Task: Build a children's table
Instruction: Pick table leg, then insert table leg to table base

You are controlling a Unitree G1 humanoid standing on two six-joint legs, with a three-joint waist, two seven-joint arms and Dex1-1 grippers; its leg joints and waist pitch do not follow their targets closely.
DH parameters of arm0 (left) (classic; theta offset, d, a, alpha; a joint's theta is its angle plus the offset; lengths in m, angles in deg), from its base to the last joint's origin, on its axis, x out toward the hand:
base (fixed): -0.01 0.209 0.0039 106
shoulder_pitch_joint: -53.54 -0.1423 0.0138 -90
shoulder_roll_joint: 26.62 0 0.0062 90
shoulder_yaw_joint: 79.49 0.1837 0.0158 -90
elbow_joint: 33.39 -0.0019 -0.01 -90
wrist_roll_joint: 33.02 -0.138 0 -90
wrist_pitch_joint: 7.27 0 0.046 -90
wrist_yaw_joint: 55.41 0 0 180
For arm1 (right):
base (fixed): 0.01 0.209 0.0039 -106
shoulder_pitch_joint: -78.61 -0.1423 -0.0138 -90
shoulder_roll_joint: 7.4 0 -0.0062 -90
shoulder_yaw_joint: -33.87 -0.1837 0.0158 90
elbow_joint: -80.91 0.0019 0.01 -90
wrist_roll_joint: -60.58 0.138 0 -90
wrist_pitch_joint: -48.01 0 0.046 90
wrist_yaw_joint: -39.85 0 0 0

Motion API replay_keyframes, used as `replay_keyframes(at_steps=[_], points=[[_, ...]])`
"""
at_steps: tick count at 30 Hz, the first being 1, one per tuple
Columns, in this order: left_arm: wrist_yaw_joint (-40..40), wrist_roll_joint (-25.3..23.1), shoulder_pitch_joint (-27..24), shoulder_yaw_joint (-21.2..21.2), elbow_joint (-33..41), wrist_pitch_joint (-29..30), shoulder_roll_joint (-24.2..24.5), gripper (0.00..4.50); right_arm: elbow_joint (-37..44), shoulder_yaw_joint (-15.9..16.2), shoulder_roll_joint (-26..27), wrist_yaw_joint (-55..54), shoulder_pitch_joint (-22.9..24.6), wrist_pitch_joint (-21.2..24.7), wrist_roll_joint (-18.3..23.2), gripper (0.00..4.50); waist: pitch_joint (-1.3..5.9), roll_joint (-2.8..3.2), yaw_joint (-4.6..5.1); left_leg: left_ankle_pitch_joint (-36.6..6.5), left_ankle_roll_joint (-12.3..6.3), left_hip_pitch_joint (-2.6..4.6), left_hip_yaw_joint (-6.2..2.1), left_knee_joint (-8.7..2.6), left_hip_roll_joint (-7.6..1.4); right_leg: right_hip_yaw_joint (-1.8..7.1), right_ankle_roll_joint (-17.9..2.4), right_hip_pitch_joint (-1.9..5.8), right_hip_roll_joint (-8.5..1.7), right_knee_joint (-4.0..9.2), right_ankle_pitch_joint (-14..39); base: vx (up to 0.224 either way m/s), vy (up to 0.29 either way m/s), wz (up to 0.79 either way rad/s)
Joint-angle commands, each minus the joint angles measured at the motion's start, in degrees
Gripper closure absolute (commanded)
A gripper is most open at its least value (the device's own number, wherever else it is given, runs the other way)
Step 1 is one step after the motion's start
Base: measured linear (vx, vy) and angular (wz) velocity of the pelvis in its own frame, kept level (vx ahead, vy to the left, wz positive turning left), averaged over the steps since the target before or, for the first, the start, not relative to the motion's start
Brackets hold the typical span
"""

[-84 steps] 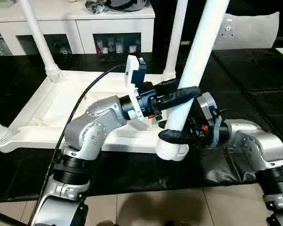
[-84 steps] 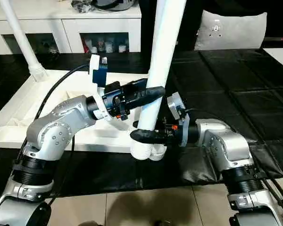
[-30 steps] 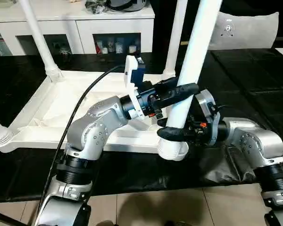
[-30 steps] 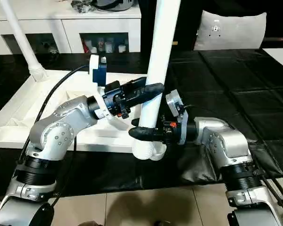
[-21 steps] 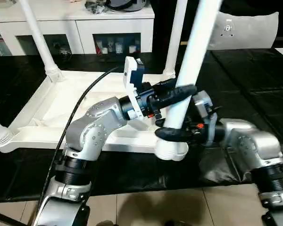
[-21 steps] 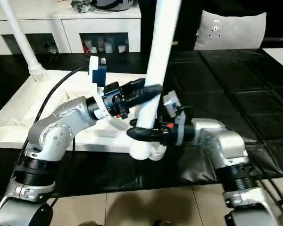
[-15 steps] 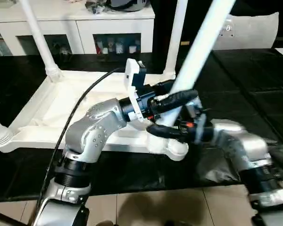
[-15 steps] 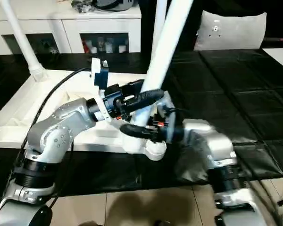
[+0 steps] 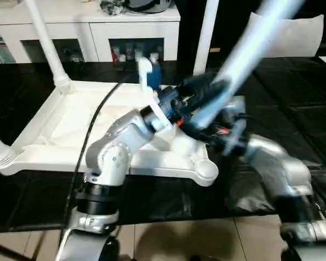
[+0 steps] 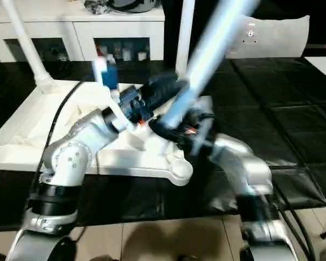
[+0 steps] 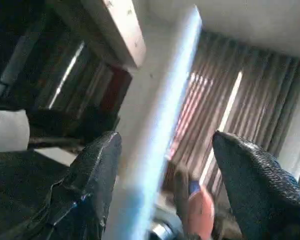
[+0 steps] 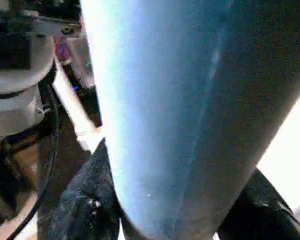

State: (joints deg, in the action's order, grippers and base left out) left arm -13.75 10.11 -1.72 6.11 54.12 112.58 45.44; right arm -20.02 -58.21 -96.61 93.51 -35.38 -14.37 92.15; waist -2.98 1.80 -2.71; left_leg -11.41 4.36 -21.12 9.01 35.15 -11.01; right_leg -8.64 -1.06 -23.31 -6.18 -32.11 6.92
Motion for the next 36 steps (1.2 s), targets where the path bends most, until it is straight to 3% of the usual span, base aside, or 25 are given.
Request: replay_keyframes(at_steps=[1,6,7,8,9,10,11,12,15,16,17,18,20,25,29,30,32,35,36], points=[[-0.4,0.7,0.7,-1.5,-1.3,0.1,1.0,1.21,2.4,-1.2,0.2,-1.7,0.6,0.2,0.7,2.62,4.41,-0.81,-0.05,-9.1,-4.64,-0.31,0.08,-3.89,-1.34,2.41,-4.8,3.98,-2.27,4.3,25.6,0.0,0.0,0.0],[0.9,-7.7,0.1,1.0,-5.4,-1.4,7.2,1.21,6.2,-4.2,-0.2,-8.1,3.6,1.3,-1.1,2.62,4.18,-0.59,0.99,-11.8,-3.03,-0.02,-0.34,-4.18,-1.15,2.0,-1.1,3.64,-1.94,5.05,30.1,0.0,0.0,0.0],[2.3,-11.7,-0.5,3.5,-6.6,-3.6,10.5,1.21,7.2,-4.6,-0.6,-10.2,4.5,1.3,-2.2,2.62,4.14,-0.19,1.12,-12.3,-2.81,0.1,-0.4,-4.16,-1.06,1.92,-0.8,3.52,-1.99,5.26,30.6,0.0,0.0,0.0],[2.3,-11.7,-0.5,3.5,-6.6,-3.6,10.5,1.21,7.2,-4.6,-0.6,-10.2,4.5,1.3,-2.2,2.62,4.14,-0.19,1.12,-12.3,-2.81,0.1,-0.4,-4.16,-1.06,1.92,-0.8,3.52,-1.99,5.26,30.6,0.0,0.0,0.0],[3.9,-13.6,-1.1,5.3,-6.9,-4.3,12.7,1.21,7.8,-4.6,-0.6,-12.2,5.1,1.1,-3.2,2.62,4.17,0.09,1.26,-12.6,-2.54,0.32,-0.41,-4.23,-1.12,2.11,-1.0,3.36,-2.03,5.34,29.7,0.0,0.0,0.0],[7.3,-16.3,-2.3,8.0,-7.2,-5.9,16.2,1.21,7.7,-4.8,-0.4,-17.9,5.9,-1.8,-7.2,2.62,4.29,0.24,1.19,-12.3,-2.24,0.29,-0.62,-4.43,-1.29,2.25,-1.5,3.41,-2.16,4.95,28.4,0.0,0.0,0.0],[8.2,-17.1,-2.6,8.8,-7.3,-6.4,17.1,1.21,7.4,-5.4,-0.1,-19.7,5.7,-1.4,-7.6,2.62,4.22,0.24,1.32,-12.2,-2.02,0.19,-0.56,-4.49,-1.31,2.33,-1.7,3.33,-2.12,4.87,28.0,0.0,0.0,0.0],[8.6,-17.4,-2.7,9.2,-7.3,-6.6,17.5,1.21,7.2,-5.6,0.0,-20.5,5.6,-1.3,-7.7,2.62,4.26,-0.27,1.4,-12.2,-1.88,0.25,-0.49,-4.47,-1.27,2.36,-1.9,3.3,-2.12,4.86,27.9,0.0,0.0,0.0],[11.5,-20.5,-3.1,12.1,-8.1,-8.0,20.5,1.21,7.1,-7.3,0.8,-25.7,5.4,0.6,-8.6,2.62,4.41,0.16,1.2,-12.0,-1.81,0.46,-0.39,-4.49,-1.48,2.69,-4.0,3.32,-2.4,4.19,25.7,0.0,0.0,0.0],[12.9,-22.4,-3.2,13.6,-8.8,-9.2,22.0,1.21,7.0,-7.3,1.2,-26.7,5.4,0.1,-8.9,2.62,4.33,0.18,1.15,-12.3,-1.94,0.46,-0.45,-4.58,-1.47,2.69,-4.3,3.33,-2.39,4.16,25.5,0.0,0.0,0.0],[13.4,-23.4,-3.3,14.4,-9.2,-9.8,22.7,1.21,6.9,-7.3,1.4,-26.8,5.4,-0.5,-9.0,2.62,4.28,-0.25,1.27,-12.5,-2.08,0.26,-0.38,-4.62,-1.44,2.7,-4.2,3.41,-2.38,4.22,25.6,0.0,0.0,0.0],[13.9,-24.2,-3.3,15.0,-9.5,-10.3,23.3,1.21,6.9,-7.2,1.6,-26.7,5.4,-1.1,-9.0,2.62,4.28,-0.1,1.25,-12.7,-2.0,0.29,-0.39,-4.61,-1.41,2.68,-4.2,3.44,-2.42,4.06,25.7,0.0,0.0,0.0],[15.1,-26.1,-3.6,16.6,-10.5,-12.1,24.5,1.21,6.8,-5.4,0.8,-26.3,5.7,-2.3,-11.3,2.62,4.22,0.35,1.24,-13.2,-1.84,0.38,-0.38,-4.6,-1.4,2.72,-4.1,3.41,-2.51,4.23,26.2,0.0,0.0,0.0],[20.4,-31.1,-4.4,21.9,-13.1,-17.8,27.5,1.21,6.5,-2.8,1.6,-33.4,6.7,-9.7,-19.3,2.62,4.15,0.18,1.47,-13.6,-0.8,0.42,-0.37,-4.75,-1.36,2.87,-4.1,3.36,-2.6,4.13,26.6,0.0,0.0,0.0],[21.8,-32.3,-4.2,23.3,-14.0,-19.0,28.0,1.21,7.0,-2.5,1.6,-34.2,7.0,-6.4,-18.7,2.62,4.12,0.35,1.61,-14.8,-1.21,0.52,-0.4,-4.83,-1.47,3.01,-4.8,3.41,-2.53,4.08,26.0,0.0,0.0,0.0],[22.3,-33.0,-3.8,23.6,-15.1,-19.8,28.1,1.21,7.5,-2.2,0.8,-34.0,7.3,-2.1,-18.1,2.62,4.14,0.38,1.63,-14.8,-1.36,0.51,-0.42,-4.82,-1.47,3.02,-5.2,3.45,-2.51,4.05,25.5,0.0,0.0,0.0],[22.8,-33.5,-3.5,23.8,-16.1,-20.8,28.1,1.21,7.5,-2.3,0.4,-33.9,7.5,-0.2,-18.0,2.62,4.08,0.41,1.6,-15.0,-1.45,0.53,-0.44,-4.86,-1.53,3.04,-5.5,3.47,-2.48,4.03,25.2,0.0,0.0,0.0],[23.8,-34.4,-3.2,24.5,-17.5,-22.3,28.3,1.21,7.3,-3.2,1.3,-34.3,7.7,-1.8,-17.8,2.62,4.15,0.54,1.56,-15.2,-1.25,0.49,-0.42,-4.82,-1.52,3.04,-5.4,3.46,-2.66,4.09,25.3,0.0,0.0,0.0],[24.4,-34.9,-3.1,25.0,-18.1,-23.0,28.4,1.21,7.0,-3.1,1.5,-34.4,7.7,-4.5,-18.4,2.62,4.18,0.48,1.57,-15.3,-1.21,0.51,-0.43,-4.82,-1.53,3.02,-5.3,3.39,-2.7,4.12,25.4,0.0,0.0,0.0]])
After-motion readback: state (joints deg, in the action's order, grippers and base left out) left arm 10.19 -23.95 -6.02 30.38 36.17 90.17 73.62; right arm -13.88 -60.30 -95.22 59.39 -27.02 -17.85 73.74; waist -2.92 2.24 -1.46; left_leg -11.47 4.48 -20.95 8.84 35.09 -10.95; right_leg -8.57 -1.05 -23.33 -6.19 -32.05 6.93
